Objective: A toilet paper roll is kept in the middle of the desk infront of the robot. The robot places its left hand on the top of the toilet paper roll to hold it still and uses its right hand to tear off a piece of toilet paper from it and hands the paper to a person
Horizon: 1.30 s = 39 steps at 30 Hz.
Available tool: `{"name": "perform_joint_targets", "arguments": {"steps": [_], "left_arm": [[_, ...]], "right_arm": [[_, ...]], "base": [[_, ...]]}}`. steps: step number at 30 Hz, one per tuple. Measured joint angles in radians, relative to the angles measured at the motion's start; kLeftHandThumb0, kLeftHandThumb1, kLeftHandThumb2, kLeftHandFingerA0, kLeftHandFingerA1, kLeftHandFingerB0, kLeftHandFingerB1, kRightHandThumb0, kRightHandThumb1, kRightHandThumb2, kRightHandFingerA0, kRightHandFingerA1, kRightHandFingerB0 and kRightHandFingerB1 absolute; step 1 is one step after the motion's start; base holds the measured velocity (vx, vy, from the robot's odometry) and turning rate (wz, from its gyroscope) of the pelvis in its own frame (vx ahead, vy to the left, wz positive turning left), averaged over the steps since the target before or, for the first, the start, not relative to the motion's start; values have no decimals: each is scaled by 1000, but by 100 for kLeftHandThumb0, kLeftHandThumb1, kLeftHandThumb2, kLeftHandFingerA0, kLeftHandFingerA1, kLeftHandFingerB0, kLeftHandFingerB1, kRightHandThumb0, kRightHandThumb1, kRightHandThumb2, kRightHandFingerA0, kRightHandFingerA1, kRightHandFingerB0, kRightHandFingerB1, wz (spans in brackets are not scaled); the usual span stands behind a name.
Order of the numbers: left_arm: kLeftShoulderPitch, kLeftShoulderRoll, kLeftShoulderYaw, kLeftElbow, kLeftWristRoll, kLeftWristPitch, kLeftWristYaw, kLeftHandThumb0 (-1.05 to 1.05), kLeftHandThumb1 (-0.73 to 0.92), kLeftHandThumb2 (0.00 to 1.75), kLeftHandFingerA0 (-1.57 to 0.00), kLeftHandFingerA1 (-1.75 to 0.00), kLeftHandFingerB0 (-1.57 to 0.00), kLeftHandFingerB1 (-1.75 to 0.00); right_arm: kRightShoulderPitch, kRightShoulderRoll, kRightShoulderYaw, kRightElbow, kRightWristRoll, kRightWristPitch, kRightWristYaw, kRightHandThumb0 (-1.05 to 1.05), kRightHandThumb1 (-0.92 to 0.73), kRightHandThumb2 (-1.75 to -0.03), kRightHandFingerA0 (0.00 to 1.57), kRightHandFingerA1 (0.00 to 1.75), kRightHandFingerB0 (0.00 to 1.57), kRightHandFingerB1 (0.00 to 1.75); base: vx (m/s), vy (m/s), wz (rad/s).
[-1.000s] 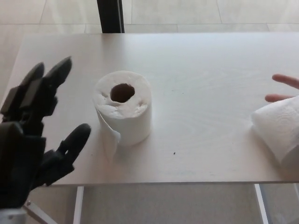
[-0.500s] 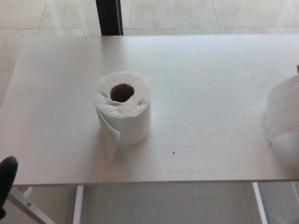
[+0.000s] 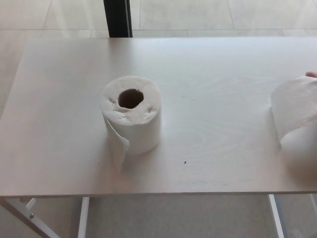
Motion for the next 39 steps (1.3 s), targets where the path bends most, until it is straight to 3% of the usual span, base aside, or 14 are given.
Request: {"name": "perform_joint_targets", "arguments": {"steps": [5,6,15,17,18,19,20,21,23,24,27,34,35,39], "left_arm": [[4,-26,22,-6,-59,-56,-20,-48,85,65,0,-42,-15,-35],[6,-30,24,-7,-69,-65,-24,-47,85,65,0,-42,-15,-35],[7,-41,29,-6,-100,-90,-39,-44,83,68,0,-42,-14,-35],[7,-41,29,-6,-101,-90,-39,-44,80,70,0,-42,-13,-37],[7,-41,29,-5,-101,-90,-39,-45,80,71,0,-43,-12,-39],[7,-41,30,-5,-101,-90,-39,-44,79,72,0,-43,-11,-39],[7,-41,31,-4,-102,-90,-39,-42,76,75,0,-47,-13,-40],[7,-41,32,-4,-102,-90,-39,-39,75,76,-1,-45,-13,-40],[7,-40,36,1,-103,-90,-39,-35,71,78,0,-45,-13,-38],[7,-39,38,5,-104,-90,-40,-38,72,75,-1,-47,-15,-39],[6,-34,55,37,-108,-90,-40,-41,68,89,-6,-56,-8,-46],[-12,-15,93,210,-116,-90,-43,-25,57,102,-7,-55,-1,-49],[-16,-11,98,244,-116,-90,-43,-33,79,69,-3,-37,-9,-26],[-34,8,111,386,-116,-88,-46,-36,87,67,0,-34,0,-27]], "right_arm": [[58,-98,-70,-122,-23,-2,30,-86,-48,-86,0,22,0,0],[74,-122,-85,-153,-27,-3,37,-91,-43,-70,0,0,0,0],[319,-270,-368,-456,7,-8,115,-81,-47,-65,0,0,0,0],[378,-269,-434,-500,15,-13,130,-84,-43,-64,0,16,18,2],[412,-266,-469,-524,20,-17,137,-65,-50,-64,0,0,6,35],[440,-260,-500,-543,26,-21,143,-54,-56,-57,0,26,21,38],[476,-250,-534,-567,33,-26,150,-52,-42,-76,10,58,27,48],[508,-240,-566,-587,39,-31,155,-58,-48,-85,79,92,38,52],[591,-208,-641,-631,55,-45,166,-49,-53,-89,83,79,49,60],[623,-194,-667,-646,62,-53,169,-36,-60,-58,92,73,62,50],[775,-125,-777,-679,96,-99,175,-37,-61,-59,61,97,64,69],[1056,-32,-953,-590,157,-213,173,-46,-62,-59,48,82,54,51],[1081,-30,-970,-564,164,-225,173,-55,-51,-66,45,84,47,56],[1159,-25,-1023,-460,188,-265,170,-45,-64,-59,35,78,39,54]], "base": [[0,0,0],[0,0,0],[0,0,0],[0,0,0],[0,0,0],[0,0,0],[0,0,0],[0,0,0],[0,0,0],[0,0,0],[0,0,0],[0,0,0],[0,0,0],[0,0,0]]}}
